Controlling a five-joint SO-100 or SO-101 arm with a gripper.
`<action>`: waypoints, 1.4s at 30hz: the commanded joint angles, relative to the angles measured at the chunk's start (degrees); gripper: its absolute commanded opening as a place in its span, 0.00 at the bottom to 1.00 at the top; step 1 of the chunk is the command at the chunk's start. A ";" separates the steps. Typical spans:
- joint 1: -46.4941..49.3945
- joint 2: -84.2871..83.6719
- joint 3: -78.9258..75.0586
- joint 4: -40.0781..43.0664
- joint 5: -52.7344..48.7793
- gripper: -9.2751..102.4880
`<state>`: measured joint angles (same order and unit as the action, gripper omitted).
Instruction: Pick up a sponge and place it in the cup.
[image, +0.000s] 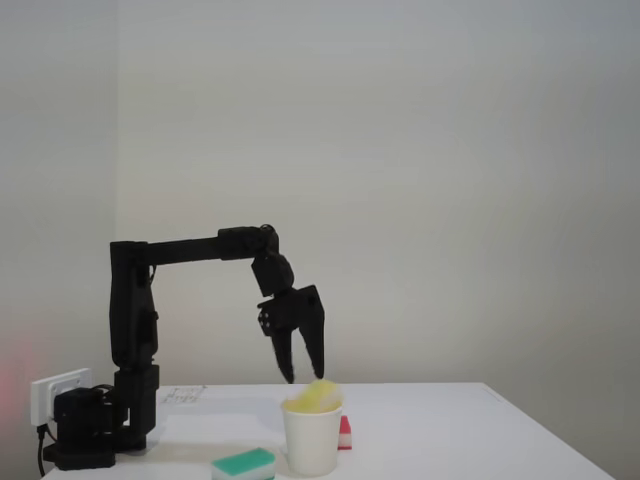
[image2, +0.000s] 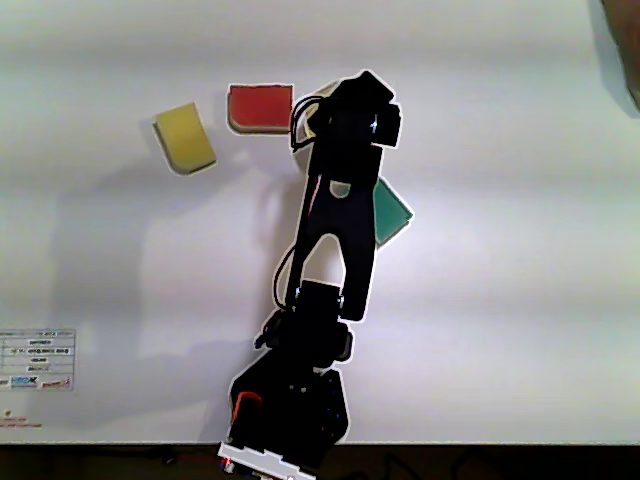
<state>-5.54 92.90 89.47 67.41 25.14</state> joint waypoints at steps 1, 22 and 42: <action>0.18 4.13 0.70 0.09 -0.35 0.36; 2.20 15.82 2.64 10.63 -3.52 0.09; 5.27 66.97 53.53 9.49 -17.93 0.08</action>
<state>0.18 154.16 137.90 77.43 7.56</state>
